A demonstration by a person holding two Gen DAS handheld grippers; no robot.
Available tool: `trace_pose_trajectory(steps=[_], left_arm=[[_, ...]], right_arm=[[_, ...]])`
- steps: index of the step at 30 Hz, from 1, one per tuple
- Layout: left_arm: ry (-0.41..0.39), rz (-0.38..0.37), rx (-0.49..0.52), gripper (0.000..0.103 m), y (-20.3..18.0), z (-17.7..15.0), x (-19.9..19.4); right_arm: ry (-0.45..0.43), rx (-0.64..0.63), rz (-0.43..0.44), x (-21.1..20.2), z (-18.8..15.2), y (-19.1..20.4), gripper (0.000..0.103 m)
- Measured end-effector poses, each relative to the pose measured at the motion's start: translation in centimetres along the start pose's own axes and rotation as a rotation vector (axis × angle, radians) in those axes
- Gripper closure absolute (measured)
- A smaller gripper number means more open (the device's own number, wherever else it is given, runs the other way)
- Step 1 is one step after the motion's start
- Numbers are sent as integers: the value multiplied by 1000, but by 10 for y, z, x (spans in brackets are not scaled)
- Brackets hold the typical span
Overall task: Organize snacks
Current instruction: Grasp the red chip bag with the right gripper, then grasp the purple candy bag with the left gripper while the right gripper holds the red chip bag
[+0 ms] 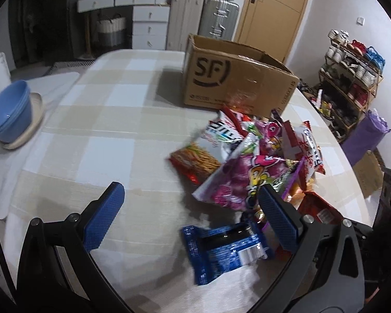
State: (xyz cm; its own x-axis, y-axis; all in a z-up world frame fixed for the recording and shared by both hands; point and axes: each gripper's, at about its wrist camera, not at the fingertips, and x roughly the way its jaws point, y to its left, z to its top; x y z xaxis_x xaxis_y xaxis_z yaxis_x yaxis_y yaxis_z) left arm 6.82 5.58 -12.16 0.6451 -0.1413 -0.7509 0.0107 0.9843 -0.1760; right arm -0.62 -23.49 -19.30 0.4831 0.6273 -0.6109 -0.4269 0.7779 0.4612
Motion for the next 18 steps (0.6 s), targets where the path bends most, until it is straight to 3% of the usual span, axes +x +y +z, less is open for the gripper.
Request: trace_pose_trajectory(steps=[7, 12, 18], left_arm=[[45, -77, 23, 2, -15, 11, 30], [98, -94, 32, 5, -24, 16, 58], [118, -145, 8, 31, -24, 15, 70]], right_arm=[[-33, -9, 13, -20, -5, 1, 55], [-56, -16, 23, -29, -7, 3, 55], [-59, -10, 20, -39, -11, 2, 55]])
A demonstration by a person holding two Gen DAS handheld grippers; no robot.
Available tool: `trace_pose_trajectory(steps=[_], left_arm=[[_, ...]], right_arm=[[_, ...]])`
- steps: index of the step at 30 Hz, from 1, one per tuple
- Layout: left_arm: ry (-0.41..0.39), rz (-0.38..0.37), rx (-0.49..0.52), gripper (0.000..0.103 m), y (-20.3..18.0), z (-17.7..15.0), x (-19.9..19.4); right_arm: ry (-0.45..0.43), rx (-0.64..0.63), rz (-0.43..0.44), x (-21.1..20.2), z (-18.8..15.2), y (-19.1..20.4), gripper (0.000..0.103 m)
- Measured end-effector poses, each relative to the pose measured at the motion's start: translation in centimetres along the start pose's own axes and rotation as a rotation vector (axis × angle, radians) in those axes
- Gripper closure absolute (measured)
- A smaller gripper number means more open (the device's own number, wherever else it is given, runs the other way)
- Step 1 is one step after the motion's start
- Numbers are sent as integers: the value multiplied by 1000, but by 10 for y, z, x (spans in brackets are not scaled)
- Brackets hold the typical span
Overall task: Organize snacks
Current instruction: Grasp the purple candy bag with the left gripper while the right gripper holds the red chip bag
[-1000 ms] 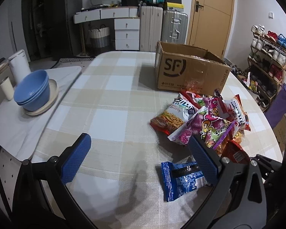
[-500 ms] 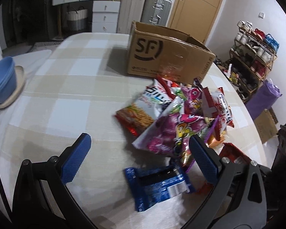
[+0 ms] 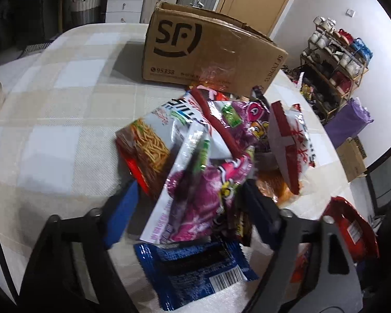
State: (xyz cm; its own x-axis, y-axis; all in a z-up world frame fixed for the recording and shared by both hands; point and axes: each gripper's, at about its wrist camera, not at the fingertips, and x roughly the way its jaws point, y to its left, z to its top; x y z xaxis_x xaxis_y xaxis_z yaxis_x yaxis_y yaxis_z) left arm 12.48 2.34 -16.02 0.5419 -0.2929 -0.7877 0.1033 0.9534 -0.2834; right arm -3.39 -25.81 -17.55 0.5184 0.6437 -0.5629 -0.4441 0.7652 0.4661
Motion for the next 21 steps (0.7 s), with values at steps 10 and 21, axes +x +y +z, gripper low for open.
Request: trace_pose_trajectory(steps=[10, 21], left_arm=[[-54, -57, -4, 67, -1, 0, -12], [-101, -55, -34, 68, 11, -15, -49]], right_arm=[[-12, -7, -14, 5, 2, 4, 55], [-53, -12, -33, -11, 8, 15, 55]])
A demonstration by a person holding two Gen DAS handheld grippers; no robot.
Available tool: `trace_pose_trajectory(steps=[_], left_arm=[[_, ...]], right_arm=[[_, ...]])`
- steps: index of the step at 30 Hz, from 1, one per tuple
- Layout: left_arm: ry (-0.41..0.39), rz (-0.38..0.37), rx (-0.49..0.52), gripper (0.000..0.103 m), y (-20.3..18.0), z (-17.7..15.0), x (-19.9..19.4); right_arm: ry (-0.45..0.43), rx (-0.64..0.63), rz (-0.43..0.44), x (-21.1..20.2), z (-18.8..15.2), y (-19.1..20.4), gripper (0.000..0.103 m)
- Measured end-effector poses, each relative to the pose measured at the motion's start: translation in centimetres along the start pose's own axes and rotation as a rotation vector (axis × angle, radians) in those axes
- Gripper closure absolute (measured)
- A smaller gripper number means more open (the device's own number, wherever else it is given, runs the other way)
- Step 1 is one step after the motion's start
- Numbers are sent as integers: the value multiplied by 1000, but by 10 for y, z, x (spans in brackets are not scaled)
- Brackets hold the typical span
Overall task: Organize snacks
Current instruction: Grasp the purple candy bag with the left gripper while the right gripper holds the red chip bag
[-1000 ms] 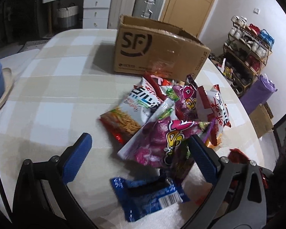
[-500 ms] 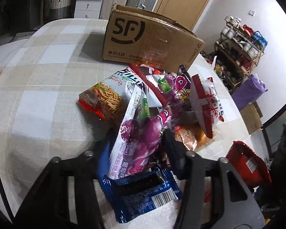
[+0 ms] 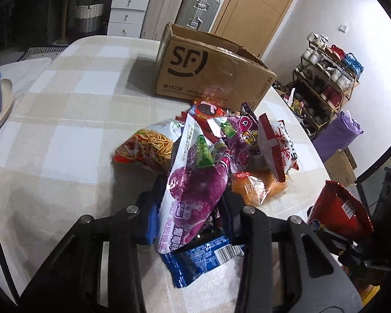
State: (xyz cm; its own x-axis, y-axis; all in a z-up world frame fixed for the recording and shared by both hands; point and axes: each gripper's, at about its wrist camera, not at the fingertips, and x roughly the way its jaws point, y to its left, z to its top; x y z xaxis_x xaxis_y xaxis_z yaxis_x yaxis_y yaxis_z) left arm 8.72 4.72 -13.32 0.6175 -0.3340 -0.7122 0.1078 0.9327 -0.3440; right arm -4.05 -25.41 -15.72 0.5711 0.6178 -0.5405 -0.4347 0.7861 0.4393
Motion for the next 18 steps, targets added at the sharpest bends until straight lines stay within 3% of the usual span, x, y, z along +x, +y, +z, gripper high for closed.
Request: trace_pose_trajectory(steps=[12, 18], left_arm=[[-42, -3, 10, 69, 8, -11, -43], [-14, 27, 2, 69, 12, -16, -43]], right_arm=[[-17, 1, -2, -9, -1, 6, 55], [-18, -5, 1, -8, -1, 5, 55]])
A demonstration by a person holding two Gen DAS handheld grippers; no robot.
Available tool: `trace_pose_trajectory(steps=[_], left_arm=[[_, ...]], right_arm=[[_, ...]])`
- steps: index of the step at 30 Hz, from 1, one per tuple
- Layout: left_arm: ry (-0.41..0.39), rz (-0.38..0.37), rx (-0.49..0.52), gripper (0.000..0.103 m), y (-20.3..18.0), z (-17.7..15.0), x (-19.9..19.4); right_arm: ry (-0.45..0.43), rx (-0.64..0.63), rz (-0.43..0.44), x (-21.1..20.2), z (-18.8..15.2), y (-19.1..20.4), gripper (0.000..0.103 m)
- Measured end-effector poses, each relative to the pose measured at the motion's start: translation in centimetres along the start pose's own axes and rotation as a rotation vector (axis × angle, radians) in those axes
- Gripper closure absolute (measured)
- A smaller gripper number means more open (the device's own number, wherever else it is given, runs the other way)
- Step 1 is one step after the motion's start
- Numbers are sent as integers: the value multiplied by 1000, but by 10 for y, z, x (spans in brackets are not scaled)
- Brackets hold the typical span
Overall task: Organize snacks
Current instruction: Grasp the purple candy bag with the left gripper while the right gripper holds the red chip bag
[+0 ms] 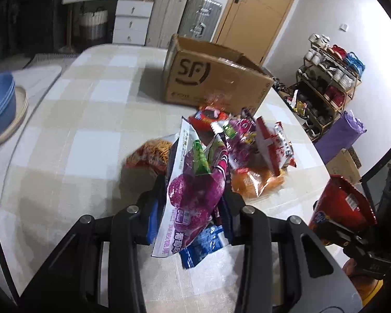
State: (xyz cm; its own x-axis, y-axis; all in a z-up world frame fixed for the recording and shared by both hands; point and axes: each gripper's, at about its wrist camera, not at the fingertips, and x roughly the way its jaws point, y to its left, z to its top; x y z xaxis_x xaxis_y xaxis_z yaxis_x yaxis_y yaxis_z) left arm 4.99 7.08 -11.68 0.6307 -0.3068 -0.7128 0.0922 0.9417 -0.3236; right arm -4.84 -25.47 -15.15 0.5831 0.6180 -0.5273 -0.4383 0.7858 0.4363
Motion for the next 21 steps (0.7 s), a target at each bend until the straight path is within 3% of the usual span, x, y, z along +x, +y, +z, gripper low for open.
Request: trace_pose_trajectory(steps=[10, 14, 21], left_arm=[[44, 62, 10, 69, 7, -25, 2], [44, 66, 33, 82, 7, -29, -2], [54, 57, 53, 88, 4, -32, -8]], right_arm=[[7, 9, 14, 5, -1, -2, 54], [3, 11, 17, 6, -1, -4, 54], [4, 10, 17, 6, -1, -4, 54]])
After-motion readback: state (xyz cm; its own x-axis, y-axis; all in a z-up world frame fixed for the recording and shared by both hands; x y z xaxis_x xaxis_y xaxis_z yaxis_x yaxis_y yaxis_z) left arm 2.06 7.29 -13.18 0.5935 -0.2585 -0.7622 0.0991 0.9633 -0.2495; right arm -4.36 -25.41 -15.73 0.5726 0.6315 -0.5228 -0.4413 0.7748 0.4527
